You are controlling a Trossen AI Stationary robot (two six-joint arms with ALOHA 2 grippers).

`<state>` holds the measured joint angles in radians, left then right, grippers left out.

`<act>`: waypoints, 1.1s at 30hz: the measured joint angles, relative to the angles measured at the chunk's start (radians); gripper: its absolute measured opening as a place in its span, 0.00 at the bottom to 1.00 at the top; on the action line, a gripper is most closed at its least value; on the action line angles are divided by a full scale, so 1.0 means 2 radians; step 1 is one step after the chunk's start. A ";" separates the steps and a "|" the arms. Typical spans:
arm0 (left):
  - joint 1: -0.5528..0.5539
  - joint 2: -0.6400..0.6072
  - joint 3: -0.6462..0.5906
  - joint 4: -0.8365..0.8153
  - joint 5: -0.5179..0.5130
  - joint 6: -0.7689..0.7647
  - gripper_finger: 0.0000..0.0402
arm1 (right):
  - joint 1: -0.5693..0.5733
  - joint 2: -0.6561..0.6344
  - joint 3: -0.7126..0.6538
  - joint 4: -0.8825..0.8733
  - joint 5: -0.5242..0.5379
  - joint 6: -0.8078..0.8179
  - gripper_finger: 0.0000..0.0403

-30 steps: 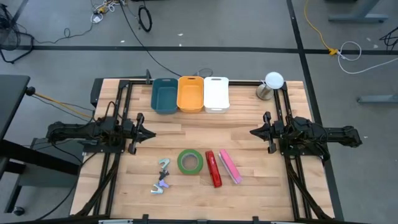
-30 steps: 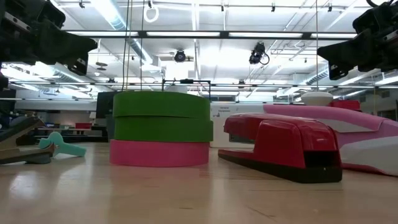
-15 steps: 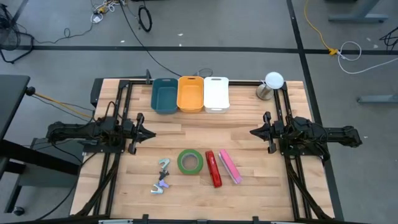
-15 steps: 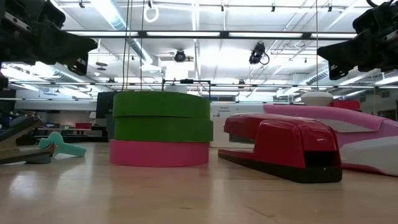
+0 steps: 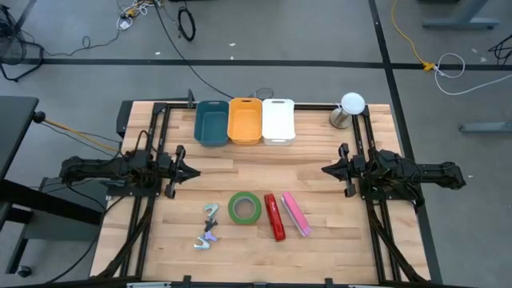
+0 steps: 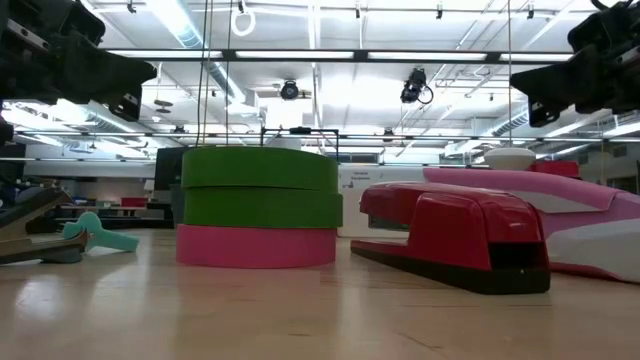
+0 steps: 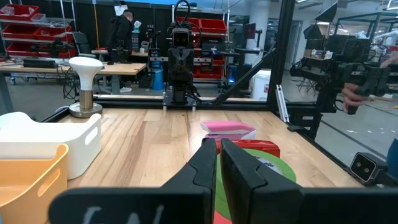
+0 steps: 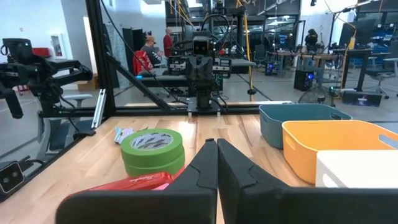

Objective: Pick and place Stapler, Stapler remover, tape
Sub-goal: Put the pink stapler into the white bin

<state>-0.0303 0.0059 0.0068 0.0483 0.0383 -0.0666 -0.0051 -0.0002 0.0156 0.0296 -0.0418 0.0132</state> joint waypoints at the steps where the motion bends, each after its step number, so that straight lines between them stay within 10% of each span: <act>1: 0.000 0.000 0.000 0.000 0.000 0.000 0.06 | 0.000 0.000 0.000 0.003 0.000 0.000 0.00; 33: 0.000 0.000 0.000 0.000 0.000 0.000 0.06 | 0.000 0.044 0.101 0.172 0.079 0.036 0.00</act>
<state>-0.0303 0.0062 0.0070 0.0483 0.0383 -0.0665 -0.0048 0.0875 0.2180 0.3729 0.1158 0.0844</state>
